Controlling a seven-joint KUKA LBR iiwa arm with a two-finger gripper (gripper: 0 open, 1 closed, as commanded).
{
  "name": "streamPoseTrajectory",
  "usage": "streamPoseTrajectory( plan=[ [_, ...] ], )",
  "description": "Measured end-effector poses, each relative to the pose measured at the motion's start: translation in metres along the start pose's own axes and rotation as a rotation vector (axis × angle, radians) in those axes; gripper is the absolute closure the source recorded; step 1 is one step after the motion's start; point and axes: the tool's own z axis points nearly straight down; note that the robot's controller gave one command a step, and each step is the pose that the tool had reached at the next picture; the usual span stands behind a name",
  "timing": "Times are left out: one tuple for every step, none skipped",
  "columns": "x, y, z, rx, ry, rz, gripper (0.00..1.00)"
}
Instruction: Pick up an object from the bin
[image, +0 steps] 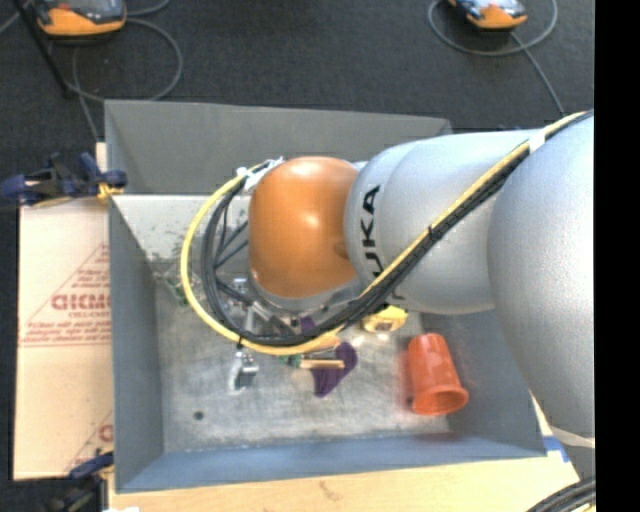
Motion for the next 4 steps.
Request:
streamPoseTrajectory(
  plan=[
    [-0.002, -0.001, -0.004, -0.002, -0.008, 0.004, 0.0],
    [-0.066, -0.02, 0.007, -0.002, -0.01, 0.09, 0.0],
    [-0.093, -0.005, 0.059, -0.003, -0.013, 0.126, 0.0],
    [-0.121, 0.02, 0.059, 0.002, -0.006, -0.021, 0.0]
  ],
)
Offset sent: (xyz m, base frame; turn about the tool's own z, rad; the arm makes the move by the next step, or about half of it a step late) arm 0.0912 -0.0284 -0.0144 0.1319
